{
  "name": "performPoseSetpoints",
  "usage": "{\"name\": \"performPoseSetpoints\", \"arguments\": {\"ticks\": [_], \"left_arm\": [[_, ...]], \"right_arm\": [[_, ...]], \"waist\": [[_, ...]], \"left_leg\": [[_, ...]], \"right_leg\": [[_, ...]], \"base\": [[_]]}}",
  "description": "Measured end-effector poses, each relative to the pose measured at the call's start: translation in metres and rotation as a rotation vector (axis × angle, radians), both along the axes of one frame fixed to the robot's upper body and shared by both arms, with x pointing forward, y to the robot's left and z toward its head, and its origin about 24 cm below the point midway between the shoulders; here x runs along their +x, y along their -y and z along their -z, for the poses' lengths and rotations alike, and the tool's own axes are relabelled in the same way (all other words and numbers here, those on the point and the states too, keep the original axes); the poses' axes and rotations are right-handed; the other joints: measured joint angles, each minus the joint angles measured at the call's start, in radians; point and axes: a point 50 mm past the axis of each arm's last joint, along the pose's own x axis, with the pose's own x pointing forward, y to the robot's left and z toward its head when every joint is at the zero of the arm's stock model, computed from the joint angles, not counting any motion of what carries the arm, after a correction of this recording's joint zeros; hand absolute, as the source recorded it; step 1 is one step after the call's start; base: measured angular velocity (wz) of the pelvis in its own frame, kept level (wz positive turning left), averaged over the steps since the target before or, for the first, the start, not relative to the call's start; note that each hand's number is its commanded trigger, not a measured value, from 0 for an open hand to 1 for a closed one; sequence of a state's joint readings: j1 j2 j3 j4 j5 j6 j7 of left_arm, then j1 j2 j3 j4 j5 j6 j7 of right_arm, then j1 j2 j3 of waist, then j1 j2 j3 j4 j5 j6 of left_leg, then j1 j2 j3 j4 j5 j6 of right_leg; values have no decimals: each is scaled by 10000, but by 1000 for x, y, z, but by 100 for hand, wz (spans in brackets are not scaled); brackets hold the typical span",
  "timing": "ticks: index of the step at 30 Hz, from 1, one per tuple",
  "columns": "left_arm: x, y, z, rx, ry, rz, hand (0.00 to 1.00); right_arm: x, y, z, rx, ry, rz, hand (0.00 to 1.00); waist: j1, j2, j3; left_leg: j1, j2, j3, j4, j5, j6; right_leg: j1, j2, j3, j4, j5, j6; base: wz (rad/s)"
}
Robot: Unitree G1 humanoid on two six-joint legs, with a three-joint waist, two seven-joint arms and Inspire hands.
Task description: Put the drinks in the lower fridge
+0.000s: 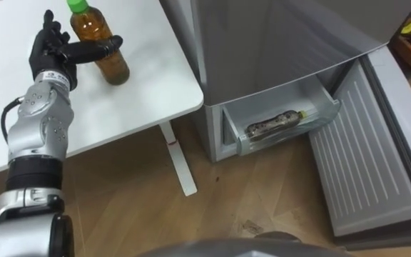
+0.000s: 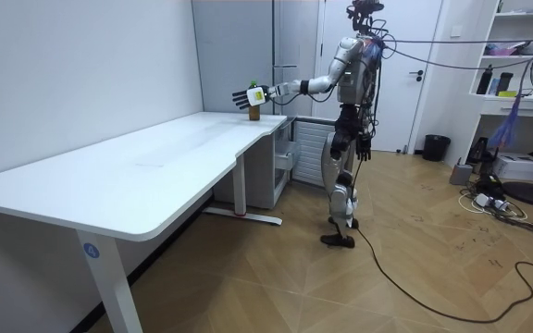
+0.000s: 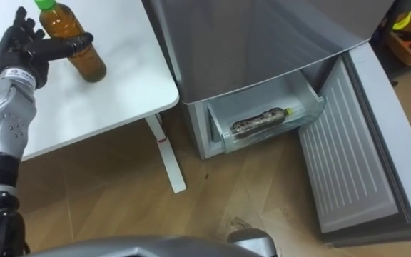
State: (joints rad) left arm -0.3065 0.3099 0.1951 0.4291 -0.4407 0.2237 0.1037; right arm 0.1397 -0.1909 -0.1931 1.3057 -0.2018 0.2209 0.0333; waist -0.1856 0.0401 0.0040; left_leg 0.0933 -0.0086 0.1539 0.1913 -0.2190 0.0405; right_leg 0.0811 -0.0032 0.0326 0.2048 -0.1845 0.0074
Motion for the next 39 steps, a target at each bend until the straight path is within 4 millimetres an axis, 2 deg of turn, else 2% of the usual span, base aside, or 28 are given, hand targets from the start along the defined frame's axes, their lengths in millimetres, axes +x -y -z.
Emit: {"name": "performPoseSetpoints", "arguments": {"ticks": [7,21,23,32,33,34,35,36,39], "left_arm": [[13,-14,-7,193,-381,-279,0],[14,-14,-7,190,-387,-288,0],[15,-14,-9,188,-326,-263,0],[18,-12,-12,164,-200,-157,0],[18,-12,-13,163,-190,-152,15],[18,-12,-13,160,-179,-138,53],[18,-12,-13,157,-175,-122,69],[18,-12,-13,157,-172,-115,100],[20,-11,-14,138,-112,-20,100]], "right_arm": [[0,3,-1,-101,73,27,0],[1,3,-1,-123,139,63,0],[2,4,-2,-145,174,67,0],[4,5,-2,-197,311,77,0],[4,5,-2,-198,316,75,0],[4,5,-2,-197,320,73,0],[4,5,-2,-195,311,74,0],[4,5,-2,-194,303,73,0],[3,5,-2,-182,247,88,0]], "waist": [[-17,59,-39],[-30,88,-59],[-28,104,-87],[-25,105,-87],[-26,105,-86],[-27,103,-85],[-30,109,-81],[-36,111,-78],[-35,112,-47]], "left_leg": [[-25,47,75,63,-17,-29],[-26,115,100,96,-36,-60],[-119,115,110,127,-36,-60],[-133,114,108,127,-36,-60],[-133,114,108,126,-36,-60],[-132,112,108,126,-36,-60],[-130,111,109,128,-36,-60],[-130,111,108,129,-36,-60],[-129,111,100,128,-36,-60]], "right_leg": [[3,44,3,-6,15,-27],[-28,78,-14,6,30,-53],[-117,74,-14,10,38,-65],[-130,75,-12,-3,41,-71],[-129,74,-11,-5,41,-71],[-128,74,-12,-8,41,-71],[-128,75,-5,-10,41,-71],[-130,77,4,-10,41,-71],[-135,85,73,-8,41,-71]], "base": [[0],[0],[0],[0],[0],[0],[0],[0],[0]]}}
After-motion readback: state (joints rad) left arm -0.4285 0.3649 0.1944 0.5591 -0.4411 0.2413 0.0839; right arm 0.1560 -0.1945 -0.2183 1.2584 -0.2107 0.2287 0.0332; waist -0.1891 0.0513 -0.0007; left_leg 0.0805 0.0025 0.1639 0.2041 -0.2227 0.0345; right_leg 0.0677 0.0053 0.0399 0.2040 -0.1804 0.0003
